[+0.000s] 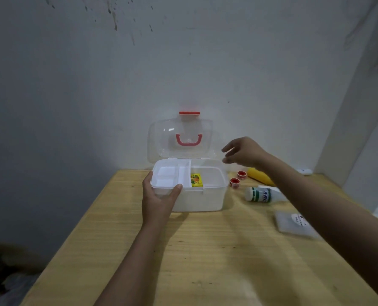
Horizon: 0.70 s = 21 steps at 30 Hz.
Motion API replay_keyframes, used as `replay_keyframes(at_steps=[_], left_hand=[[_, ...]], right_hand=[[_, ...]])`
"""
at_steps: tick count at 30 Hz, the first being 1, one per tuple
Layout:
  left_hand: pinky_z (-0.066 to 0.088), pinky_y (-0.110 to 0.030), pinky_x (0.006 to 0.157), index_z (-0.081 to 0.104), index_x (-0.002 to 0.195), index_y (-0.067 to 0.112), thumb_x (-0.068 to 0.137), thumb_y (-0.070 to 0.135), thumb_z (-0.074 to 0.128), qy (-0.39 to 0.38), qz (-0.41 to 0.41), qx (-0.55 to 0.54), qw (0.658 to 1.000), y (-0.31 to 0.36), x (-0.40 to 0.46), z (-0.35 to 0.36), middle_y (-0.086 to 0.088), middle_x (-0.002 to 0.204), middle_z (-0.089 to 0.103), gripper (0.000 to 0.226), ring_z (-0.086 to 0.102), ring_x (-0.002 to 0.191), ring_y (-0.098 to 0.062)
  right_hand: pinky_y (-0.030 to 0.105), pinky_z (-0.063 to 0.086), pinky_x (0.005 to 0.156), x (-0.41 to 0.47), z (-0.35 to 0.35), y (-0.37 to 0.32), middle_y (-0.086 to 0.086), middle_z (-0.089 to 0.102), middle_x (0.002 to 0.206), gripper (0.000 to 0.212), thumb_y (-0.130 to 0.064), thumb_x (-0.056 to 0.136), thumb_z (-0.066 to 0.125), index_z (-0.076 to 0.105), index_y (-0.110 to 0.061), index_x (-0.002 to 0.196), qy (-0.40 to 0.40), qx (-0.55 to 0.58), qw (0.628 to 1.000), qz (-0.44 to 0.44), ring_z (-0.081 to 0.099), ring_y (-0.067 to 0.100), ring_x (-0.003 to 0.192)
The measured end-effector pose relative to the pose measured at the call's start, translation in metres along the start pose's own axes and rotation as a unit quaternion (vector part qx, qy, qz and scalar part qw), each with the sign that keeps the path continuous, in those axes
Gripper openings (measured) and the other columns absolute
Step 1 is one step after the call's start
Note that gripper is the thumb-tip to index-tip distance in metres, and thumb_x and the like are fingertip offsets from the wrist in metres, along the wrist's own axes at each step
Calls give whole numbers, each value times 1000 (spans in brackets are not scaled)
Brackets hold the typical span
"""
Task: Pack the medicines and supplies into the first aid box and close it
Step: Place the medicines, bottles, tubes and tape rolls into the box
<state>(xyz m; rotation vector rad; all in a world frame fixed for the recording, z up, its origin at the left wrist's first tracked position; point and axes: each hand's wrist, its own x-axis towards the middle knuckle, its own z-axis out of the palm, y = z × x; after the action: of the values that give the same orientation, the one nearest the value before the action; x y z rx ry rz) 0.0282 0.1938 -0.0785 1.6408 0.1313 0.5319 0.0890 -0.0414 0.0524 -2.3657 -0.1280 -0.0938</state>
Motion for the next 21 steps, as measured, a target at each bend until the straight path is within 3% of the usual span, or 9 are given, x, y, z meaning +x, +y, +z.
replay_keyframes(at_steps=[5, 9, 14, 18, 21], left_hand=[[48, -39, 97, 35, 136, 30, 68, 33, 81, 8, 3, -4, 1000, 1, -1, 1, 5, 131, 49, 82, 50, 118, -17], [48, -33, 92, 33, 138, 27, 71, 30, 79, 10, 9, 1, 1000, 1, -2, 2, 5, 130, 47, 82, 49, 116, -16], [42, -15, 75, 32, 140, 23, 74, 27, 78, 13, 14, 5, 1000, 3, -4, 3, 8, 127, 44, 81, 47, 113, -13], [44, -17, 77, 32, 140, 23, 74, 27, 78, 10, 15, 3, 1000, 4, -5, 3, 8, 127, 45, 80, 48, 114, -14], [44, -24, 84, 32, 139, 23, 73, 27, 78, 11, 15, 3, 1000, 4, -5, 2, 7, 128, 45, 80, 48, 115, -14]], right_hand=[[40, 58, 79, -21, -40, 67, 12, 72, 98, 31, -10, 75, 74, 67, -11, 105, 13, -83, 995, 57, 68, 23, 86], [28, 49, 80, -42, -47, 115, 6, 69, 108, 39, -18, 71, 79, 67, -17, 108, -19, -174, 983, 50, 63, 17, 92], [29, 51, 83, -55, -35, 146, 1, 66, 110, 51, -13, 69, 80, 63, -21, 116, -45, -212, 976, 31, 59, 14, 93], [31, 53, 78, -61, -31, 155, -2, 68, 100, 31, -14, 76, 73, 66, -25, 104, 9, -222, 975, -19, 64, 16, 92], [26, 50, 70, -65, -34, 153, -1, 66, 91, 19, -11, 82, 64, 61, -26, 93, 43, -158, 985, -45, 65, 18, 85]])
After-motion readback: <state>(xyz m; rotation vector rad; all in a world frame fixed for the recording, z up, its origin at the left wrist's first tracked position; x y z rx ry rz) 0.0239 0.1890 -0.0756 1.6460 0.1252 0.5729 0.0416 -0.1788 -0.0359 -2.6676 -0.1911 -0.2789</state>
